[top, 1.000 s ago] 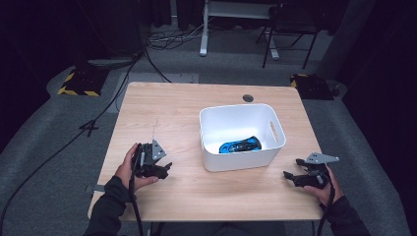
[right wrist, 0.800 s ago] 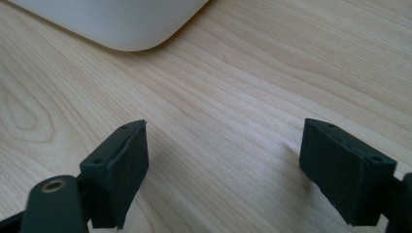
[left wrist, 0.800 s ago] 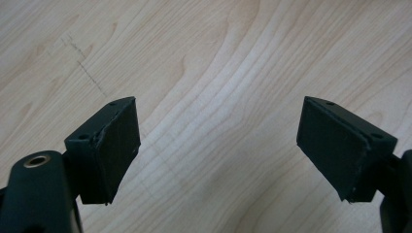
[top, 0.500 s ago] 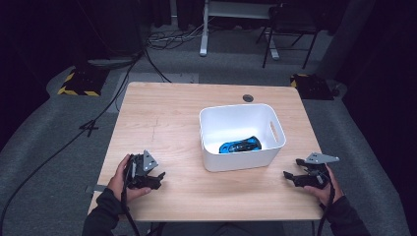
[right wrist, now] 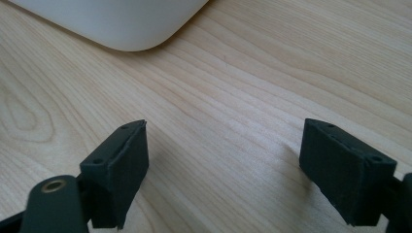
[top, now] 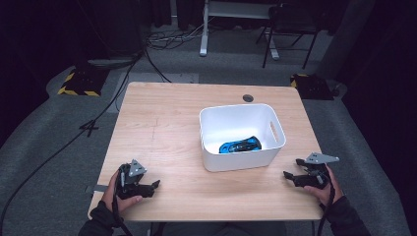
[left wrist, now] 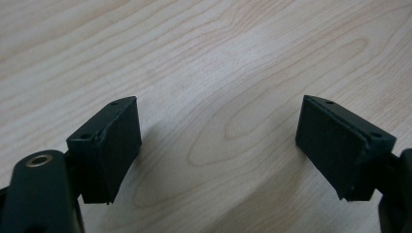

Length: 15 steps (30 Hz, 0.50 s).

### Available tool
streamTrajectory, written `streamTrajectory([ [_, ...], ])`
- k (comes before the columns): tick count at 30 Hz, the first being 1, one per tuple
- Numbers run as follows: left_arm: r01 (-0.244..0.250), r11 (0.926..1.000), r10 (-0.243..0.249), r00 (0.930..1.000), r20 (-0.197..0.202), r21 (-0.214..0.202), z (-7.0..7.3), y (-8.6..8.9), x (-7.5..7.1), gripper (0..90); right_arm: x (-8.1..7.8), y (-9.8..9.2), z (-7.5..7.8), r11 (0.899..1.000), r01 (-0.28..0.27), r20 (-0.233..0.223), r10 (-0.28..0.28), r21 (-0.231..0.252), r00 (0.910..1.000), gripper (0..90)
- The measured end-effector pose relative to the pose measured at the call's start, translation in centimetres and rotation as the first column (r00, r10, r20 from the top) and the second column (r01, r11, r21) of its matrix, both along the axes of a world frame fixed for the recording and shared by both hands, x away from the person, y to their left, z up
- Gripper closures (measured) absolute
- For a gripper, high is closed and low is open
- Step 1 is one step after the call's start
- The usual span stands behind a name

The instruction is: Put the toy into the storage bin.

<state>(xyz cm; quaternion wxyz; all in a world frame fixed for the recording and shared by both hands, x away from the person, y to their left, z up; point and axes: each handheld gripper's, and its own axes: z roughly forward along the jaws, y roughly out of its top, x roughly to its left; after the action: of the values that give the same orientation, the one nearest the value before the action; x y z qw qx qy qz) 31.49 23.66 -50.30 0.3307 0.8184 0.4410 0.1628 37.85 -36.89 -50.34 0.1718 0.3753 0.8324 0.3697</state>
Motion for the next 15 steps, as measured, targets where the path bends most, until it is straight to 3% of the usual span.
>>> streamTrajectory([
  [3, -0.027, 0.9996, 0.027, 0.9996, -0.002, 0.000, 0.02, 0.25, -0.13, 16.4, 0.00, 0.00, 0.00, 1.000, 0.000, 0.000, 0.000, 0.000, 1.0000, 18.1],
  [15, -0.025, 0.9997, 0.025, 0.9997, -0.001, 0.000, -0.03, 0.13, -0.10, 15.2, -0.03, 0.03, 0.00, 1.000, 0.003, 0.002, -0.003, -0.002, 1.0000, 18.0],
])
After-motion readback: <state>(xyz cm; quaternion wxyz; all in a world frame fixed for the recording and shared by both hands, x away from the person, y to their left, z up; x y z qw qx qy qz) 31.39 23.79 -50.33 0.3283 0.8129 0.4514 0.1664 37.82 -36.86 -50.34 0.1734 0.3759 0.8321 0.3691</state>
